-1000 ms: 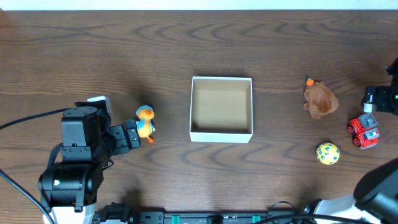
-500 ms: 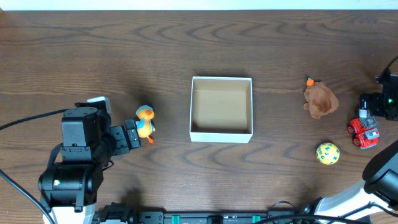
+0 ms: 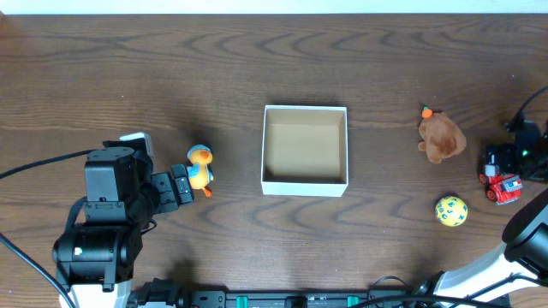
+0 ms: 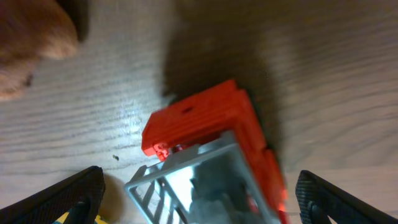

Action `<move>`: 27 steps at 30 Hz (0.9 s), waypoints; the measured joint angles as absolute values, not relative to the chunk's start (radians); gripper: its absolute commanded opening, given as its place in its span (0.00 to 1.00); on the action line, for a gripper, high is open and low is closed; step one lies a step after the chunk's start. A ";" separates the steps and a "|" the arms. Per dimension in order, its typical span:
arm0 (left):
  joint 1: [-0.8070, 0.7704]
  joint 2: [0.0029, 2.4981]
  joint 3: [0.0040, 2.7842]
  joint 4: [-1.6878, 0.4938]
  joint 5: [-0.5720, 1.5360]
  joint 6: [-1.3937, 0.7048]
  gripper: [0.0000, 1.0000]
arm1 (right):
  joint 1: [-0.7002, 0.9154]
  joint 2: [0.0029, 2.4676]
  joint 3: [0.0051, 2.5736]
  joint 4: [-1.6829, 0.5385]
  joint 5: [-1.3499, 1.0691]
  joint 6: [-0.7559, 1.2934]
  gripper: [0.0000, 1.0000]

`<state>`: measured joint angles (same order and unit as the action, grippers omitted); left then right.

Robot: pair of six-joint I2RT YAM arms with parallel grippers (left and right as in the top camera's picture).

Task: Pack container
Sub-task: 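Move the right gripper over the red fire truck and lower, then grasp the red fire truck with the right gripper and lift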

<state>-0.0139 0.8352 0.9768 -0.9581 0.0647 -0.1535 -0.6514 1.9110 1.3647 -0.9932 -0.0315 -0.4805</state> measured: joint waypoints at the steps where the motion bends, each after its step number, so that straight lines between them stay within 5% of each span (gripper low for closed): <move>1: -0.014 0.835 0.977 -0.958 0.065 -0.154 0.98 | -0.651 1.911 1.349 -0.985 -0.030 -0.480 0.99; 16: -0.014 0.835 0.977 -0.958 0.065 -0.154 0.98 | -0.651 1.912 1.319 -0.935 -0.026 -0.481 0.76; 27: -0.014 0.835 0.977 -0.958 0.065 -0.154 0.98 | -0.651 1.910 1.319 -0.930 -0.026 -0.473 0.50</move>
